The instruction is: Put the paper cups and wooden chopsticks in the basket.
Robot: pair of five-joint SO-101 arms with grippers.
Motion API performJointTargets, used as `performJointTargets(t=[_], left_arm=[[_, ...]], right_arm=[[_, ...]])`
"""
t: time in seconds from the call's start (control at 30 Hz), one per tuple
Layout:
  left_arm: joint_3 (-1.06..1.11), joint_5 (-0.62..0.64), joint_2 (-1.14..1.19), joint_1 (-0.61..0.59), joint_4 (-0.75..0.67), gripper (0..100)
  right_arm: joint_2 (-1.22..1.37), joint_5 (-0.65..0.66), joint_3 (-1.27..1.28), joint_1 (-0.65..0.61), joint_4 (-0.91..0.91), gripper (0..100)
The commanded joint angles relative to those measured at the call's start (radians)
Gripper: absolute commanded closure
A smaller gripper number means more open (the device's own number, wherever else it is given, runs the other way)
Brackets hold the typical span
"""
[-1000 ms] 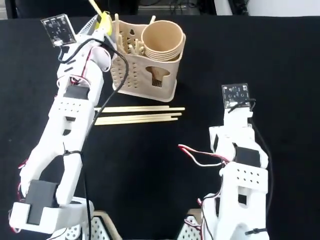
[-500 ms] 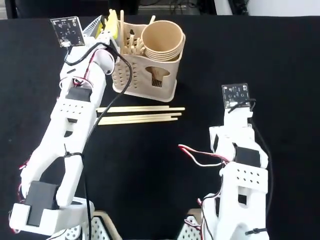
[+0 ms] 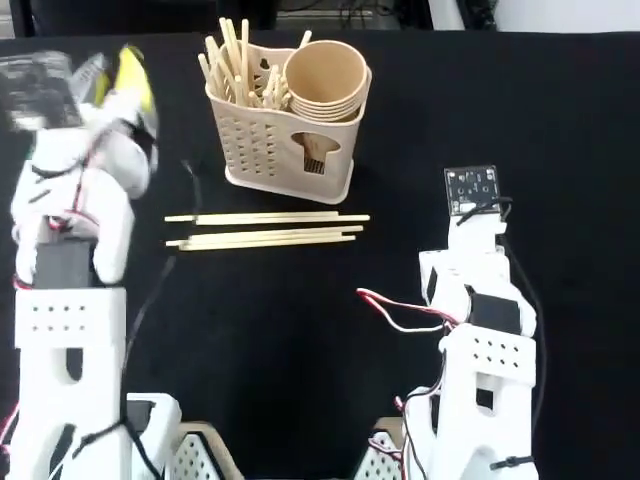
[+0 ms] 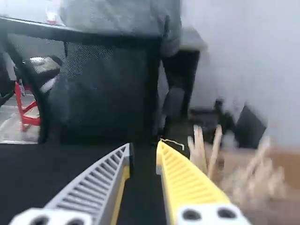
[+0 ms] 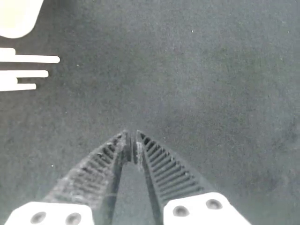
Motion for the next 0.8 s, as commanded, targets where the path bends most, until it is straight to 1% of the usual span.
performJointTargets(t=[0.0, 0.07, 0.13, 0.17, 0.23, 0.3, 0.37, 0.47, 0.63, 0.77], left_arm=[[-0.068, -0.385, -0.026, 0.102, 0.358, 89], [-0.051, -0.554, 0.008, 0.159, 0.499, 89], [-0.013, -0.661, 0.058, 0.213, 0.578, 89], [0.018, -0.72, 0.087, 0.234, 0.592, 89], [0.09, -0.873, 0.144, 0.268, 0.577, 89], [0.166, -0.982, 0.196, 0.302, 0.505, 89], [0.246, -1.007, 0.244, 0.329, 0.356, 89], [0.323, -1.0, 0.318, 0.357, 0.132, 89], [0.367, -0.904, 0.446, 0.414, -0.114, 89], [0.36, -0.895, 0.595, 0.44, -0.295, 89]], right_arm=[[-0.004, 0.003, -0.002, -0.003, -0.017, 97.3], [-0.005, 0.003, -0.004, 0.014, -0.017, 97.3], [-0.008, 0.003, -0.008, 0.035, -0.015, 97.3], [-0.008, 0.003, -0.01, 0.051, -0.015, 97.3], [-0.01, 0.003, -0.039, 0.077, 0.032, 97.2], [-0.01, 0.005, -0.085, 0.098, 0.106, 97.2], [-0.01, 0.005, -0.108, 0.13, 0.129, 97.2], [-0.01, 0.005, -0.111, 0.163, 0.127, 97.2], [-0.01, 0.026, -0.111, 0.167, 0.13, 97.2], [-0.01, 0.026, -0.111, 0.166, 0.132, 97.2]])
